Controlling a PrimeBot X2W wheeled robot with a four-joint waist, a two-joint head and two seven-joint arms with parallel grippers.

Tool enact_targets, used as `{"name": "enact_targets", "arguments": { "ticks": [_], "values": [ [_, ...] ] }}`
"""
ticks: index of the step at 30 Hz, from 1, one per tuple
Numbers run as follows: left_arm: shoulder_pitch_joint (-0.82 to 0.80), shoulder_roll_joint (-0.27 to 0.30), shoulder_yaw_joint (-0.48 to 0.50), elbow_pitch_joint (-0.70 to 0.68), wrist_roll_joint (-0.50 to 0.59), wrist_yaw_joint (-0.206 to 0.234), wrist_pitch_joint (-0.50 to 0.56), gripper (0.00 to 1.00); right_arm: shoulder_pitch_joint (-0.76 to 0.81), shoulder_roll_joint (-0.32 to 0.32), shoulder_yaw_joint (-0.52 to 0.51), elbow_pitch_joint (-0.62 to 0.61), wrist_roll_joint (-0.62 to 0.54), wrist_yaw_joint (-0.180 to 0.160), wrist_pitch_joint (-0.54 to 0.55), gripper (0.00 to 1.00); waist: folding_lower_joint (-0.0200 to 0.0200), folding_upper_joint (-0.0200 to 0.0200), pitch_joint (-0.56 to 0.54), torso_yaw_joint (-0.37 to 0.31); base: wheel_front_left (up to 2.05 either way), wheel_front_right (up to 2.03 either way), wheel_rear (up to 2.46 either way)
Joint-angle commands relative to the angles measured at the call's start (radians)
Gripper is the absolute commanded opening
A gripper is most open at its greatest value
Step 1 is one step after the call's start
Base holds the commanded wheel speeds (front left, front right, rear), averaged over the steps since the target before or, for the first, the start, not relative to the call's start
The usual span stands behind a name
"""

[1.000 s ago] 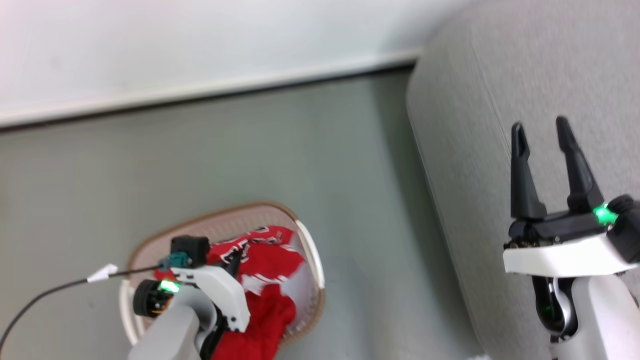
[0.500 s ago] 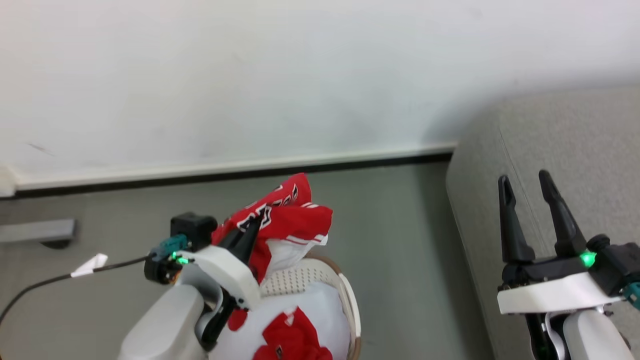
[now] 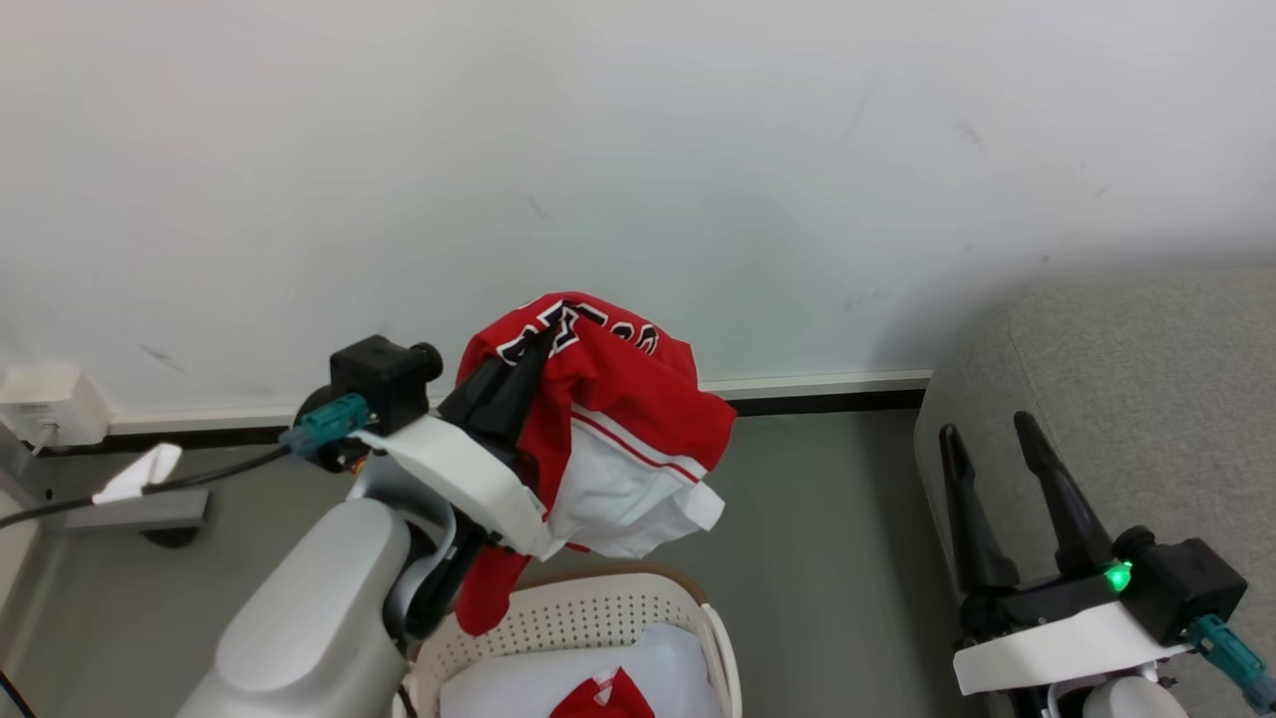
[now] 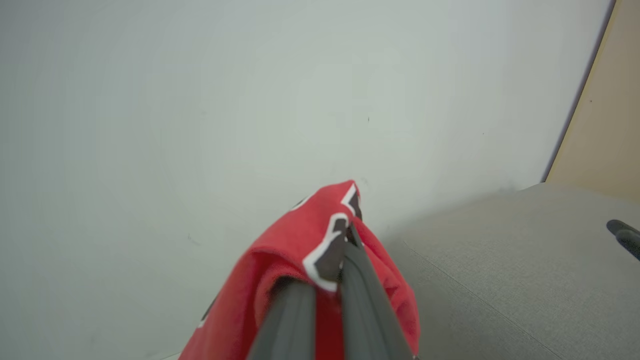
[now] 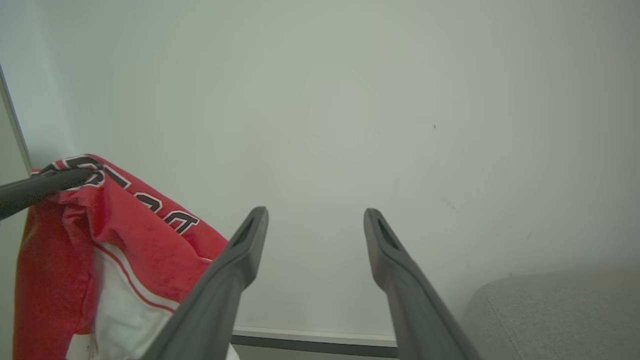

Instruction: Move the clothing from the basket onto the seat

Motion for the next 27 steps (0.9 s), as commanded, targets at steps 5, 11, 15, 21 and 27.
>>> {"name": "enact_targets", "arguments": {
  "ticks": [5, 11, 15, 21, 27],
  "values": [
    [0.028, 0.029, 0.000, -0.083, 0.003, 0.020, 0.034, 0.00, 0.017, -0.019, 0.041, -0.004, 0.012, -0.002, 0.000, 1.00, 0.0002, 0.0000, -0.002, -0.004, 0.00, 0.00, 0.00],
    [0.056, 0.043, -0.007, -0.142, -0.002, 0.035, 0.052, 0.00, -0.012, -0.059, 0.121, -0.003, 0.005, -0.002, 0.000, 1.00, 0.0002, 0.0000, -0.001, -0.009, 0.00, 0.00, 0.00],
    [0.069, 0.044, -0.023, -0.159, 0.001, 0.034, 0.059, 0.00, -0.050, -0.094, 0.207, 0.021, 0.030, -0.002, 0.000, 1.00, 0.0002, 0.0000, 0.000, -0.007, 0.00, 0.00, 0.00],
    [0.084, 0.028, -0.066, -0.165, 0.014, 0.020, 0.069, 0.00, -0.146, -0.162, 0.370, 0.095, 0.103, -0.002, 0.000, 1.00, 0.0002, 0.0000, 0.001, 0.016, 0.00, 0.00, 0.00],
    [0.094, -0.006, -0.119, -0.160, 0.021, 0.004, 0.074, 0.00, -0.268, -0.226, 0.586, 0.190, 0.220, -0.002, 0.014, 1.00, 0.0002, 0.0000, -0.002, 0.057, 0.00, 0.00, 0.00]
  ]
}}
